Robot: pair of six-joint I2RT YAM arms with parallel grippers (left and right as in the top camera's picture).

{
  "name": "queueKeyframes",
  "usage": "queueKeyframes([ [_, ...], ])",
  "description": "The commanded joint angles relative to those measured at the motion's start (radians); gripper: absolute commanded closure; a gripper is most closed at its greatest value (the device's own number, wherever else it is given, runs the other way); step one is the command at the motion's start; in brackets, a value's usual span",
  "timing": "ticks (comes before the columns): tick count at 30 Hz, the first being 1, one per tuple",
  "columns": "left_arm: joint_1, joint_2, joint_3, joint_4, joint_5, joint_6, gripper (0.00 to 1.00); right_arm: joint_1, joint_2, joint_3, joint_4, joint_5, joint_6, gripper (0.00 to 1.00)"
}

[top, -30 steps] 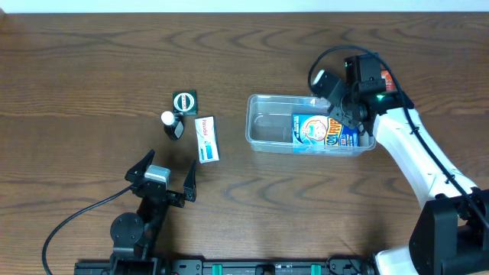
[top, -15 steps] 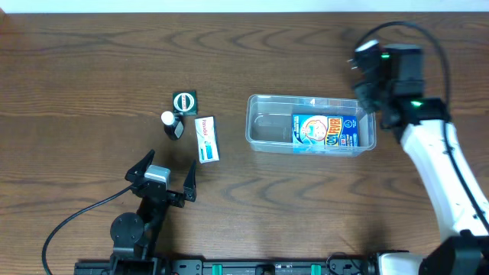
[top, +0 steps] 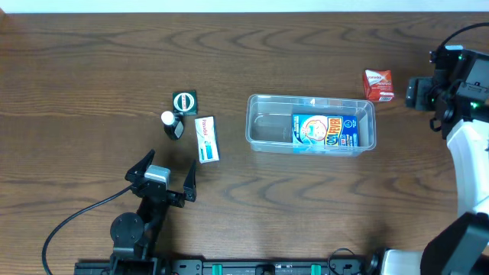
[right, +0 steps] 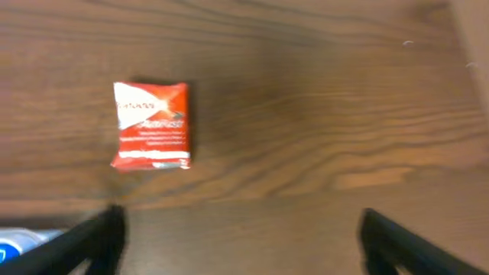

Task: Pack container
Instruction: 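Raise the right gripper and move it to the red Panadol box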

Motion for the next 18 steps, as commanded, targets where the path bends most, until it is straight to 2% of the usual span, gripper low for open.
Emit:
queueKeyframes([
  [1,0.008,-0.007,-0.015,-0.037,0.017,0.007,0.02,-0.006,0.04,-0.001,0.008,-0.12,0.021,0.01],
  [8,0.008,-0.007,-0.015,-0.037,0.017,0.007,0.02,-0.002,0.135,-0.003,0.111,-0.212,0.03,0.01],
  [18,0.008,-0.007,-0.015,-0.037,0.017,0.007,0.02,0.038,0.33,-0.003,0.359,-0.197,0.055,0.05],
])
